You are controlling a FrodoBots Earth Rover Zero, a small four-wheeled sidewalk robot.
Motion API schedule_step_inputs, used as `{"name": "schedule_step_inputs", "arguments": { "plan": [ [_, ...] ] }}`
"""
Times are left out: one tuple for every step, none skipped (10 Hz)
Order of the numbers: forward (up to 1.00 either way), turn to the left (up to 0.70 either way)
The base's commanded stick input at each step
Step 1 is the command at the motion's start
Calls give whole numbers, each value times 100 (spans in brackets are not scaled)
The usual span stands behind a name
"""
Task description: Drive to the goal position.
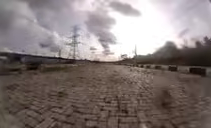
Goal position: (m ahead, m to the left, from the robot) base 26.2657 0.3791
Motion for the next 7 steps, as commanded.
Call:
{"name": "schedule_step_inputs", "arguments": {
  "plan": [
    [100, 0],
    [100, 0],
    [100, 0],
    [100, 0],
    [100, 0],
    [100, 0],
    [100, 0]
  ]
}}
